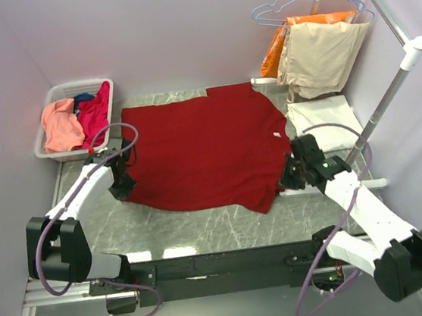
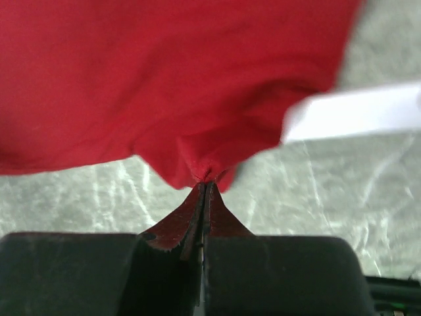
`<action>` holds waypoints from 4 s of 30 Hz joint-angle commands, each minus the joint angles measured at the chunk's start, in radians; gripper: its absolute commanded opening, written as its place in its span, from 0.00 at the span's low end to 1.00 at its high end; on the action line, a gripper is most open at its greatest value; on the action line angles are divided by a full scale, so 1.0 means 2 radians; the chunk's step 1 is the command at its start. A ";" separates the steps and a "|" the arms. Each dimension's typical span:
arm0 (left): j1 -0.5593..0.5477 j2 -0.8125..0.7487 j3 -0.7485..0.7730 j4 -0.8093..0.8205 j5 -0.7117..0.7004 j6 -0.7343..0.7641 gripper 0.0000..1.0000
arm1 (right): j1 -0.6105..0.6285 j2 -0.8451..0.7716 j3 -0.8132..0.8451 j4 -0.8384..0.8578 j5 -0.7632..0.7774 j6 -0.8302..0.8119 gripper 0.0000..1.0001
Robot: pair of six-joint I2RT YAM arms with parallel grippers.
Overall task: Fold and stack the t-shirts
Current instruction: Flatten the tshirt out, then fold the tshirt
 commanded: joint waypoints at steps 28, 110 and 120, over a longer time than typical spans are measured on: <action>0.011 -0.015 0.001 -0.120 0.023 -0.077 0.01 | 0.003 -0.174 -0.009 -0.146 0.194 0.154 0.00; 0.041 0.228 0.200 -0.045 -0.071 -0.033 0.01 | -0.055 0.243 0.205 0.160 0.161 0.004 0.00; 0.042 0.277 0.239 -0.026 -0.058 -0.008 0.01 | -0.055 0.305 0.250 0.154 0.140 0.004 0.00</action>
